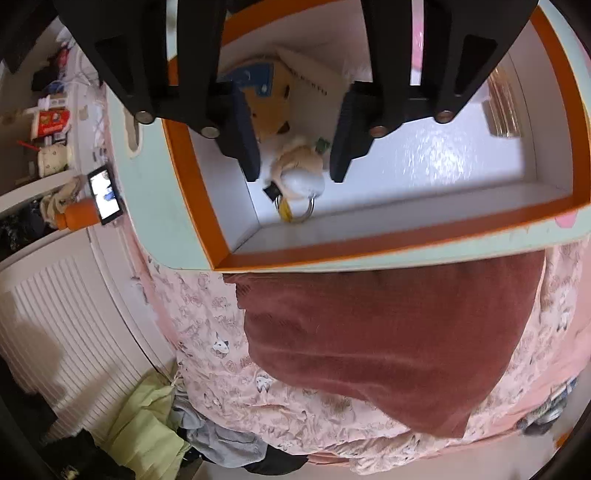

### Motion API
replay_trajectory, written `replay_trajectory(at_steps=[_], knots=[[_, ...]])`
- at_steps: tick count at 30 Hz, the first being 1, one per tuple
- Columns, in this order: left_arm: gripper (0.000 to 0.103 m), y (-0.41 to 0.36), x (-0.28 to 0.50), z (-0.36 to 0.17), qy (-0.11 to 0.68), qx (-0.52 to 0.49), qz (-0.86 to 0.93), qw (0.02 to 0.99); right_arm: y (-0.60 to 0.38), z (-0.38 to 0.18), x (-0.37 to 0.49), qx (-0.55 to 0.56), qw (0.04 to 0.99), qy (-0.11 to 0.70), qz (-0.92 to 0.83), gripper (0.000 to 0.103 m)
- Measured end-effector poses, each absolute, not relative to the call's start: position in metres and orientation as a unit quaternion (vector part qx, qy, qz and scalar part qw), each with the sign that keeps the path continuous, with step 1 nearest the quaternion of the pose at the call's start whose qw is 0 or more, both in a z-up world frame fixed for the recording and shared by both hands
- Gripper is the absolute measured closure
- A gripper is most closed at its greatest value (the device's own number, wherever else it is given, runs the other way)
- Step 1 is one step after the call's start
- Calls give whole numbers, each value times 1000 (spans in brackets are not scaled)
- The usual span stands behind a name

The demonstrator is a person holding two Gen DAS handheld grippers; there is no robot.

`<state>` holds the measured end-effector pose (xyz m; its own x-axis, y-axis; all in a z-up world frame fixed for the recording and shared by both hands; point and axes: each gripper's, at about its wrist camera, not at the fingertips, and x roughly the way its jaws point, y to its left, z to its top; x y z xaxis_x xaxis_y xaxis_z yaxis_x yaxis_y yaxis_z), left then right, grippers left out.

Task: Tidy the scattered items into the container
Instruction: 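Grasp the white figurine keychain in the orange box with the left gripper, then lift the figurine out and set it on the table, open left gripper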

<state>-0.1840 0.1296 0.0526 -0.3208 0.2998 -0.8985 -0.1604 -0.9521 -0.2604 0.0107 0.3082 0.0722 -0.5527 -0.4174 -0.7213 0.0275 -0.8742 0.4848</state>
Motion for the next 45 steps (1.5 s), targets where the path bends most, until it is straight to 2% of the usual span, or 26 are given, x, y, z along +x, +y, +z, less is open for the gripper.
replay_trajectory(at_steps=[3, 4, 9, 17, 20, 26, 30, 34, 42, 45], knots=[[62, 134, -190, 42, -48, -575, 806, 133, 307, 72, 11, 455, 130, -214, -855, 48], [67, 136, -193, 37, -45, -580, 803, 129, 307, 72, 11, 455, 131, -215, -854, 48], [67, 122, -185, 38, -48, -570, 810, 134, 303, 71, 13, 457, 127, -206, -856, 48], [67, 74, -117, 102, -71, -495, 845, 190, 267, 66, 16, 469, 131, -144, -861, 48], [67, 51, -77, 109, -74, -478, 850, 210, 255, 62, 16, 473, 137, -129, -860, 48], [67, 29, -12, 81, -98, -475, 841, 240, 243, 57, 17, 479, 146, -120, -857, 48], [67, 31, 14, 63, -87, -475, 845, 229, 244, 59, 19, 478, 143, -118, -859, 48], [66, 30, 18, 46, -83, -482, 845, 215, 246, 61, 18, 474, 141, -121, -860, 48], [66, 18, 18, 33, -125, -480, 845, 198, 245, 63, 15, 477, 144, -121, -858, 48], [62, 14, 23, 38, -138, -458, 857, 191, 242, 74, 10, 467, 141, -105, -867, 48]])
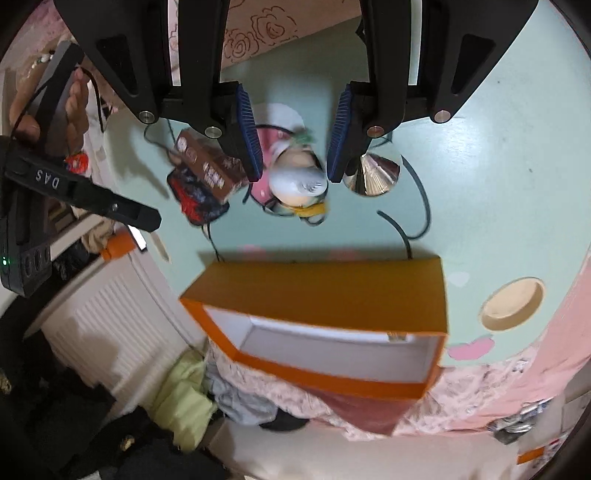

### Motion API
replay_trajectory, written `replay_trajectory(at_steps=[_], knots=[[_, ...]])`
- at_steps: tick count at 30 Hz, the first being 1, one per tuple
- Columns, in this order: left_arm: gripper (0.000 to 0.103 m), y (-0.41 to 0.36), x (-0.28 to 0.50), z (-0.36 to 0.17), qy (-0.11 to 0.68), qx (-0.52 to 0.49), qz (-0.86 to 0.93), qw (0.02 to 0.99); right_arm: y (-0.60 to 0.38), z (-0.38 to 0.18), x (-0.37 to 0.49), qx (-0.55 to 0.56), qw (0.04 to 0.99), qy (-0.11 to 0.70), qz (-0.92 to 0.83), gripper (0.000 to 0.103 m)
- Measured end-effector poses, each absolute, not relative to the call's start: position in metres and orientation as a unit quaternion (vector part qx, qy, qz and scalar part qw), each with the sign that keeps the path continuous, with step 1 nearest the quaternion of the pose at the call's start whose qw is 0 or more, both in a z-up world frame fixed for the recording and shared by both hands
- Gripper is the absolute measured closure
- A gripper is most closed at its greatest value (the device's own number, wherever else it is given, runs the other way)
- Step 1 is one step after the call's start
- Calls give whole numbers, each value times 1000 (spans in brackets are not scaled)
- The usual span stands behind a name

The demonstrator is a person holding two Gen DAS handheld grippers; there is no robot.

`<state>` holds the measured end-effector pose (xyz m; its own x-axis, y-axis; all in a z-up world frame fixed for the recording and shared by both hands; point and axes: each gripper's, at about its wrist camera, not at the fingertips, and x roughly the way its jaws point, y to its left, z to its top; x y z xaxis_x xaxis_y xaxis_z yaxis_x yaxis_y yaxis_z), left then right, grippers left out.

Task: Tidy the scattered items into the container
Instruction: 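Lift the figurine out and set it on the table, open left gripper, then grasp the glass vial in the orange box with the right gripper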

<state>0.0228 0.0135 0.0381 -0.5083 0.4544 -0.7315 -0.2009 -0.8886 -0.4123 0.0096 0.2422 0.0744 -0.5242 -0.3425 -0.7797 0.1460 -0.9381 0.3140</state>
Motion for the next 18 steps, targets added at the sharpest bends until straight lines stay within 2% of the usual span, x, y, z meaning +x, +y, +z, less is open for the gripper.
replay_trajectory(at_steps=[7, 10, 13, 17, 18], knots=[[41, -4, 45, 53, -158, -391, 893, 159, 208, 123, -29, 459, 162, -38, -873, 48], [40, -19, 55, 55, -175, -371, 901, 138, 173, 131, -63, 501, 193, -8, -844, 47], [40, -30, 60, 54, -192, -364, 902, 130, 132, 119, -100, 555, 236, -21, -798, 47], [40, -39, 63, 48, -207, -368, 897, 129, 77, 88, -138, 590, 228, 1, -774, 47], [40, -40, 63, 47, -210, -370, 896, 129, 67, 81, -146, 597, 225, 6, -770, 50]])
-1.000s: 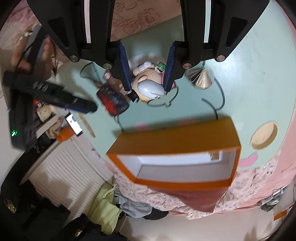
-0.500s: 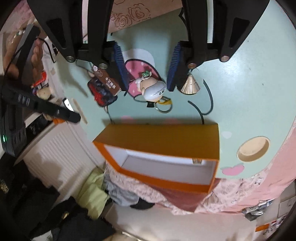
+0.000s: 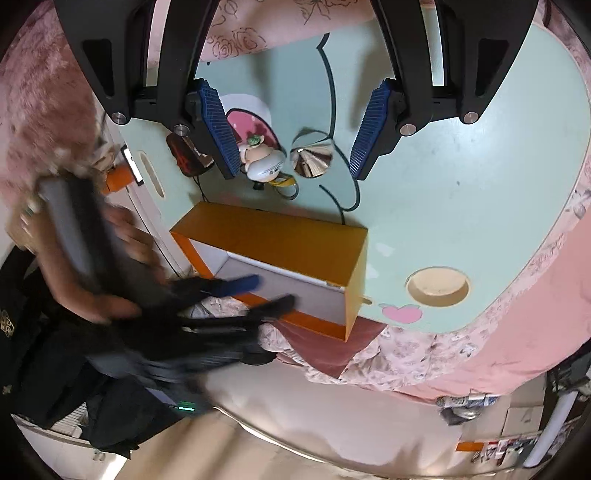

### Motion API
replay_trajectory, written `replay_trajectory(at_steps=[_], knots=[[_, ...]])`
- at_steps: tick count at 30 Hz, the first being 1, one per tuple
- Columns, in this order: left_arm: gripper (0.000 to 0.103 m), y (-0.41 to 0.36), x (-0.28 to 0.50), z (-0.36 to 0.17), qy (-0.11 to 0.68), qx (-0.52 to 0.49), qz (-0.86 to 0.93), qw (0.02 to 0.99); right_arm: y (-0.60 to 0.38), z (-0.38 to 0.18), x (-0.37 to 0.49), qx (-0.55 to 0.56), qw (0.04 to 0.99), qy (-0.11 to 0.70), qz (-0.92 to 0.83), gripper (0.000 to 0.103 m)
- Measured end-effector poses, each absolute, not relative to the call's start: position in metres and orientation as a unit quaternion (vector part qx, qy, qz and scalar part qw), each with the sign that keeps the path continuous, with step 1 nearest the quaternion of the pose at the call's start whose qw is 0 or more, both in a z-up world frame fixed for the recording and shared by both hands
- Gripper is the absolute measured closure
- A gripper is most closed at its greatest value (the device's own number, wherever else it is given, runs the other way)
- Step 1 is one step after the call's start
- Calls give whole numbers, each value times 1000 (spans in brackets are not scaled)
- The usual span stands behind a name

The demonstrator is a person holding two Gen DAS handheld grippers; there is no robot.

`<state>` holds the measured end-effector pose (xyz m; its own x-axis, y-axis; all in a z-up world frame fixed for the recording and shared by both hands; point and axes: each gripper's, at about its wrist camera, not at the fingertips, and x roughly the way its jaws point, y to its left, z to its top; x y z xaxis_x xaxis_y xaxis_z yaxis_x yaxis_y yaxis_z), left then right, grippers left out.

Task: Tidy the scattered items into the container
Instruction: 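Grasp the glass vial in the orange box with the right gripper, then lift the glass vial out and set it on the table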

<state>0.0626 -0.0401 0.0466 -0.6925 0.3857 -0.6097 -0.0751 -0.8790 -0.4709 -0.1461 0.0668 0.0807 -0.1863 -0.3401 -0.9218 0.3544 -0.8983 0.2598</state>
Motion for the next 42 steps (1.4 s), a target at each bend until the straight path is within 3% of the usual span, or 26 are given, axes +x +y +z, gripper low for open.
replay_trajectory(at_steps=[2, 8, 11, 13, 24, 30, 42], knots=[[40, -42, 62, 45, -212, -373, 894, 130, 49, 64, -161, 614, 216, 23, -759, 56], [40, -46, 63, 43, -220, -373, 891, 138, 20, 38, -170, 634, 226, 59, -737, 58], [40, -48, 62, 43, -223, -372, 890, 137, 16, 30, -165, 631, 210, 90, -741, 80], [40, -47, 62, 44, -222, -372, 891, 136, 17, 30, -163, 631, 206, 91, -742, 86], [40, -48, 63, 43, -220, -371, 892, 133, 63, 93, -147, 580, 219, 35, -784, 86], [40, -49, 62, 42, -219, -371, 893, 130, 118, 138, -85, 532, 254, 15, -808, 86], [40, -41, 61, 46, -199, -373, 897, 128, 168, 68, -26, 567, 234, -7, -790, 86]])
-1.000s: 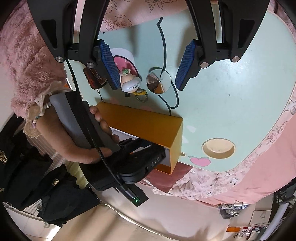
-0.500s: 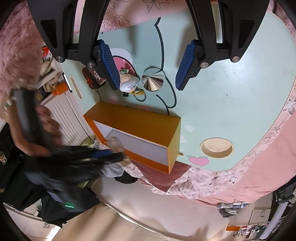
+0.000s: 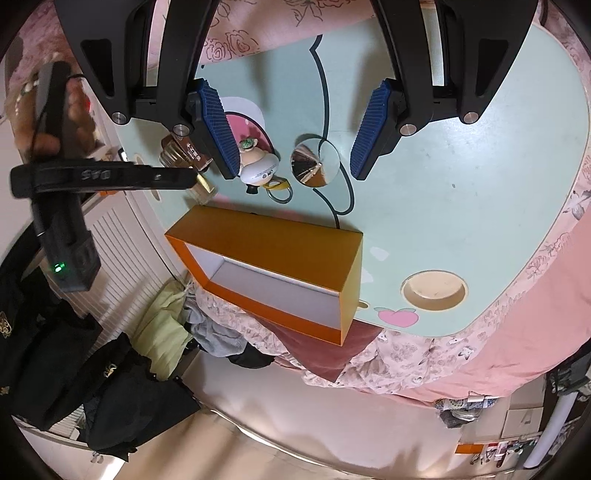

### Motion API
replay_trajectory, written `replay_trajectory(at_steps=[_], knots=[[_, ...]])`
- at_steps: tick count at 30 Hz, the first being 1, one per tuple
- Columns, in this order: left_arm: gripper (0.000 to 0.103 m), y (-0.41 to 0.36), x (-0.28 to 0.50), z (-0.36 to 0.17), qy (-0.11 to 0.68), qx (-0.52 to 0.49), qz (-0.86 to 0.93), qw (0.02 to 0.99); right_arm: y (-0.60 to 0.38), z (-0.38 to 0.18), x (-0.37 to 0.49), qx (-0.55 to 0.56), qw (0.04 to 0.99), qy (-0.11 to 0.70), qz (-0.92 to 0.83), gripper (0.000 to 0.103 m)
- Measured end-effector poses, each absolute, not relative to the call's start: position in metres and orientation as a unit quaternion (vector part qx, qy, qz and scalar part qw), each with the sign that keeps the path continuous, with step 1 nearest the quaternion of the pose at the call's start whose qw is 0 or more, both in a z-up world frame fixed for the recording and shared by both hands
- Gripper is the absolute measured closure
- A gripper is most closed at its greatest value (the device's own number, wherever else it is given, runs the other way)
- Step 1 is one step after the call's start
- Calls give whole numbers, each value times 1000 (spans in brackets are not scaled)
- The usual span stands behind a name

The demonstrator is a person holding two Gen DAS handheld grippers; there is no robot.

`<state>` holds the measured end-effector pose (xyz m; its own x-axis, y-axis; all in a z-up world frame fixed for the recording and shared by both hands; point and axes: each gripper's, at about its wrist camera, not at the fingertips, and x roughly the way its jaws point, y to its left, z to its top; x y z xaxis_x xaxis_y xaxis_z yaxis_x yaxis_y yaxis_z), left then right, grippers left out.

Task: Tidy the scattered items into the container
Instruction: 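Lift the glass vial out and set it on the table, then grasp the white tube in the orange box with the left gripper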

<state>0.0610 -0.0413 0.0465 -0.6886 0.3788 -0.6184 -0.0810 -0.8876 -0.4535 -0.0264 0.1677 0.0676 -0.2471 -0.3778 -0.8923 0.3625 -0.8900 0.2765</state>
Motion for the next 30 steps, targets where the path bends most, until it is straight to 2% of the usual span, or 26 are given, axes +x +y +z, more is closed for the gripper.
replay_trajectory(at_steps=[8, 9, 10, 12, 17, 22, 24, 25, 30], knots=[[40, -31, 32, 78, -159, -395, 893, 144, 184, 70, -21, 533, 229, -52, -813, 85], [40, -27, 24, 85, -150, -402, 891, 152, 187, 74, -17, 521, 222, -55, -822, 77], [40, -22, 14, 93, -143, -410, 887, 159, 191, 77, -13, 512, 215, -55, -830, 57], [40, -11, -12, 108, -133, -435, 875, 167, 194, 81, -5, 497, 199, -45, -844, 39], [40, 32, -89, 117, -105, -510, 835, 179, 196, 80, 17, 479, 188, -32, -857, 39], [40, 67, -145, 78, -105, -581, 793, 147, 199, 71, 27, 466, 164, -31, -869, 39], [50, 77, -160, 59, -112, -602, 779, 139, 202, 67, 27, 473, 168, -42, -864, 39], [59, 82, -166, 48, -111, -613, 770, 133, 204, 66, 27, 478, 176, -49, -859, 39], [60, 94, -174, 27, -90, -629, 763, 114, 213, 65, 28, 476, 198, -78, -853, 39]])
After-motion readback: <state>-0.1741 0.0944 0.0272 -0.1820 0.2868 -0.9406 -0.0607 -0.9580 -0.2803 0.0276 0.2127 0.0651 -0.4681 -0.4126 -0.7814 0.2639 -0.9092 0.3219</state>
